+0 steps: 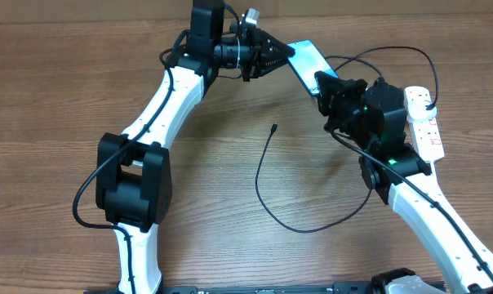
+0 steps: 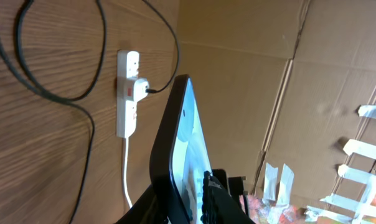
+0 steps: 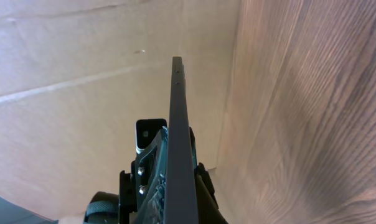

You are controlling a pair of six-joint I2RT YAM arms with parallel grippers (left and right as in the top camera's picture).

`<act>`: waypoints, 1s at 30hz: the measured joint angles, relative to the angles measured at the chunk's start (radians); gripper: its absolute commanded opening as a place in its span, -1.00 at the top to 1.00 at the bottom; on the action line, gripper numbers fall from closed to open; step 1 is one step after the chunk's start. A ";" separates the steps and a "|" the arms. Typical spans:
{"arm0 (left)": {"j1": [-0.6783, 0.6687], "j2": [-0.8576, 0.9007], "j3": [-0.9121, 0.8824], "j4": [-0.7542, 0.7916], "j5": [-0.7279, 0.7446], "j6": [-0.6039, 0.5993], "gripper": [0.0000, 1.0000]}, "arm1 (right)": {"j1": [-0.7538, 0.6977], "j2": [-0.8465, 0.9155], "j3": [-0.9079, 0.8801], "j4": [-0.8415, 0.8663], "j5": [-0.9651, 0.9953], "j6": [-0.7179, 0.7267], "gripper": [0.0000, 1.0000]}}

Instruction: Plug charger to phone and switch on socket

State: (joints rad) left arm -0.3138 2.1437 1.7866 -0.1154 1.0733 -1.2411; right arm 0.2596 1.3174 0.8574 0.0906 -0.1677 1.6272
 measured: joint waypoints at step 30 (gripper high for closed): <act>-0.043 0.000 0.000 0.019 -0.064 -0.072 0.71 | -0.004 -0.002 0.000 0.018 -0.060 0.033 0.91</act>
State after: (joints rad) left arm -0.3565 2.1437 1.7866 -0.0959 1.0096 -1.3132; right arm 0.2558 1.3155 0.8577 0.1089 -0.2279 1.6604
